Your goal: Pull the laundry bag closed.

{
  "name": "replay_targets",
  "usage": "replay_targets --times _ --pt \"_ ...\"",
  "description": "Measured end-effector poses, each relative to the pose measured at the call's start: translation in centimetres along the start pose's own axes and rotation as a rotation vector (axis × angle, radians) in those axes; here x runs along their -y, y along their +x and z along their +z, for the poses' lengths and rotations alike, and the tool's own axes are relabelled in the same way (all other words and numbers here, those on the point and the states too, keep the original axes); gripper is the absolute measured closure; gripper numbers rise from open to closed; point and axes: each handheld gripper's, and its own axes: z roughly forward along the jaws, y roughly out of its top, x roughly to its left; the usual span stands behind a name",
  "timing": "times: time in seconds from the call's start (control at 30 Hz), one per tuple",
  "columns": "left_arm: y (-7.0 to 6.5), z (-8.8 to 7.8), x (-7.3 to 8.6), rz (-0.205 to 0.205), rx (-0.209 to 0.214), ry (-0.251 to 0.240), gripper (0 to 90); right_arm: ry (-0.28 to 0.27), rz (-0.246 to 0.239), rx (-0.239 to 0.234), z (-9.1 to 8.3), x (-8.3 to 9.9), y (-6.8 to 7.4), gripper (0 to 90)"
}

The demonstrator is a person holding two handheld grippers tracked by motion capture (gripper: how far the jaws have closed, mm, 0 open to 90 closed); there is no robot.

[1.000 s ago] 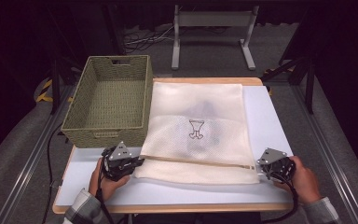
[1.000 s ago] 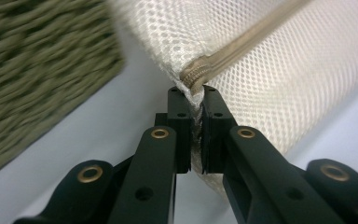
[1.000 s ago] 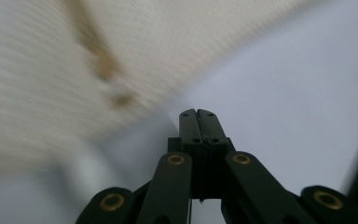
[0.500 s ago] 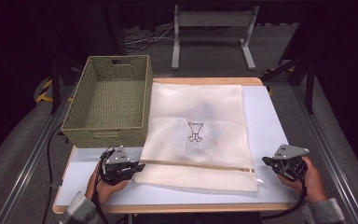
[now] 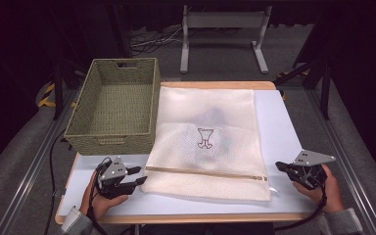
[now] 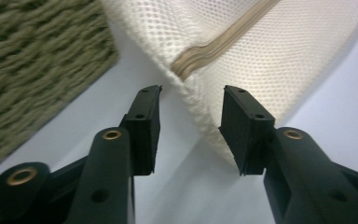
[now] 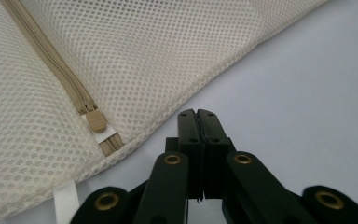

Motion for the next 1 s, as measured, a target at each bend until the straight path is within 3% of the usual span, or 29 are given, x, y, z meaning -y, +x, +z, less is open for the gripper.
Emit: replay_targets --times 0.23,0.3,0.37,0.6,0.77,1.0 --pt "0.4 -0.5 0.2 0.026 -0.069 0.007 42.4 -0.055 0.022 -0.018 -0.1 -0.1 -0.1 74.9" --pt "0.6 -0.6 0.4 0.017 -0.069 0.005 39.1 -0.058 0.038 -0.012 0.0 0.0 -0.2 68.2" --pt "0.7 -0.6 0.6 0.001 -0.097 0.006 33.7 -0.061 0.045 -0.016 0.1 0.0 -0.2 63.3" --pt "1.2 -0.4 0.9 -0.013 -0.142 0.017 23.0 -0.075 0.048 -0.012 0.5 -0.2 -0.1 51.5" --pt "1.3 -0.1 1.0 -0.023 -0.141 0.022 15.3 -0.071 0.058 -0.010 0.9 -0.1 -0.1 42.7" --pt "1.5 0.3 1.1 -0.037 -0.141 0.037 8.8 -0.029 0.049 -0.006 1.7 0.1 0.2 22.8"
